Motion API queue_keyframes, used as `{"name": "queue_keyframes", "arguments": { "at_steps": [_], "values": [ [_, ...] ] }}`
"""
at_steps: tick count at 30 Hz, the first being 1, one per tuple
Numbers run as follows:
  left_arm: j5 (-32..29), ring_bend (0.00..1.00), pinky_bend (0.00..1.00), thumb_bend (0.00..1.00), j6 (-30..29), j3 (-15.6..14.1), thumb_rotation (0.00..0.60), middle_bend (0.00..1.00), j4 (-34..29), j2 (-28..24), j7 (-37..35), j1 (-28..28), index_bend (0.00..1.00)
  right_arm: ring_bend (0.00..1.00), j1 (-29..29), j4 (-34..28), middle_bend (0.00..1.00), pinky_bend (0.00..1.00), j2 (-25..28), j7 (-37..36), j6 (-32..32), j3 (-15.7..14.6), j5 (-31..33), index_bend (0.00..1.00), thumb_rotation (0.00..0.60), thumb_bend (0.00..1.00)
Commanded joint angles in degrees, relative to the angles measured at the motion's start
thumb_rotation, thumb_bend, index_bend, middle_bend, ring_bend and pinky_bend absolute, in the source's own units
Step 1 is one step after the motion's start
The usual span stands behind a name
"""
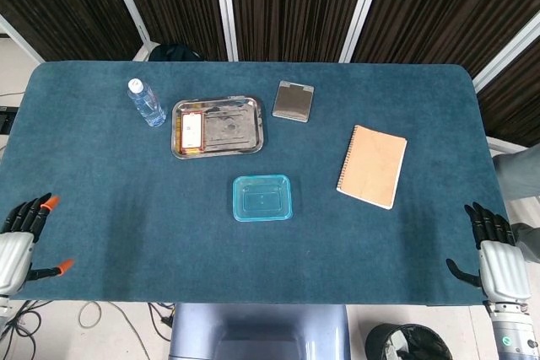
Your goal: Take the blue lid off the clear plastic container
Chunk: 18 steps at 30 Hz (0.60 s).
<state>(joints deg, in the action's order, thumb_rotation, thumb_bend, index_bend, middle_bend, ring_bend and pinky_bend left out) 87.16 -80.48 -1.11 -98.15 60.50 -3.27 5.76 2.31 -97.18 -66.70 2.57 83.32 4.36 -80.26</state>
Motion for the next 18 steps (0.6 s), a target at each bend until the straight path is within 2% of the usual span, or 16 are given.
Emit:
{"name": "queue_keyframes", "arguments": {
  "at_steps": [1, 6, 9, 13, 18],
  "values": [
    [-1.4, 0.0, 0.02, 0.0, 1.8, 0.5, 0.6, 0.0, -2.2, -0.2, -0.3, 0.9, 0.0, 0.0, 0.0, 0.0, 0.0, 0.0, 0.1, -0.2, 0.0, 0.0, -0.1, 0.0, 0.6, 0.31],
    [-1.9, 0.0, 0.02, 0.0, 4.3, 2.3, 0.6, 0.0, -6.0, 0.0, 2.7, 3.7, 0.0, 0.0, 0.1, -0.2, 0.0, 0.0, 0.2, -0.5, -0.4, -0.2, -0.2, 0.0, 0.6, 0.31],
    [-3.9, 0.0, 0.02, 0.0, 7.7, 4.4, 0.6, 0.0, -9.0, 1.8, 7.0, 6.9, 0.0, 0.0, 0.1, -0.3, 0.0, 0.0, 0.2, -0.5, -0.5, -0.2, 0.0, 0.0, 0.6, 0.31],
    [-10.1, 0.0, 0.02, 0.0, 13.0, 7.7, 0.6, 0.0, -13.1, 5.9, 13.6, 11.8, 0.0, 0.0, 0.1, -0.4, 0.0, 0.0, 0.2, -0.7, -0.8, 0.0, 0.7, 0.0, 0.6, 0.31],
    [-18.3, 0.0, 0.02, 0.0, 16.5, 11.2, 0.6, 0.0, -14.4, 12.6, 23.6, 17.6, 0.0, 0.0, 0.1, -0.7, 0.0, 0.0, 0.5, -1.1, -1.1, 0.1, 1.2, 0.0, 0.6, 0.31]
  ]
}}
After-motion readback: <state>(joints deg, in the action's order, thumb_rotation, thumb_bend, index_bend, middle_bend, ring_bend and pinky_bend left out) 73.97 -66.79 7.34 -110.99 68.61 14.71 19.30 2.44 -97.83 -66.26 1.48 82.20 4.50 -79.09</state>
